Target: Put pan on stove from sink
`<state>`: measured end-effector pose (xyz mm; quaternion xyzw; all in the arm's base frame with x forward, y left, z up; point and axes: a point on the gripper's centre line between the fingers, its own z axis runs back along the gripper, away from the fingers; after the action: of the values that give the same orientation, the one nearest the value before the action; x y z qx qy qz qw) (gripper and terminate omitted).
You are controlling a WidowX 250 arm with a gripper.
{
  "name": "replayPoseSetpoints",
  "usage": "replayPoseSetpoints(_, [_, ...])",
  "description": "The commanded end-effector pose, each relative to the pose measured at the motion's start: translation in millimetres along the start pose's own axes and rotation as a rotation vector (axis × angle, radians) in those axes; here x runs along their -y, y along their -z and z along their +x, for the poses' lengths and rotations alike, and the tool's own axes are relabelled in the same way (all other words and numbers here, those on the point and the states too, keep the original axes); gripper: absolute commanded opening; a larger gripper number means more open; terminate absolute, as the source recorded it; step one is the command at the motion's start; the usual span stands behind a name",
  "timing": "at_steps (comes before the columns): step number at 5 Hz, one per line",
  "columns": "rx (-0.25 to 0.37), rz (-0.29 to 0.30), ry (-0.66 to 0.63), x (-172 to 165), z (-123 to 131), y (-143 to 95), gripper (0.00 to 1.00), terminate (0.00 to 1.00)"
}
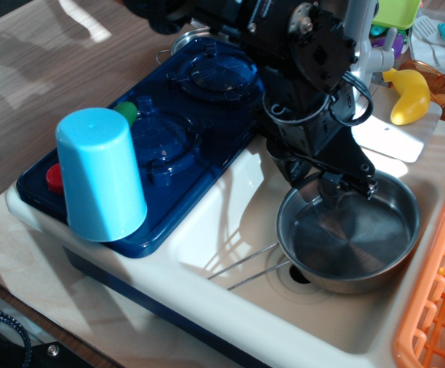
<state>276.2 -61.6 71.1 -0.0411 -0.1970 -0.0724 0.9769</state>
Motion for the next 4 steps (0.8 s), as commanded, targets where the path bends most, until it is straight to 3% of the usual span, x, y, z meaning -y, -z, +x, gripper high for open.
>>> replayPoseSetpoints(1, [-0.035,0.03,-0.04,7,-1,-14,0.0,0.0])
replayPoseSetpoints(2, [-0.068,0.051,-0.064,12,0,-27,0.0,0.0])
replayPoseSetpoints(4, [-0.092,0.215,-0.129,22,8,-72,0.0,0.0])
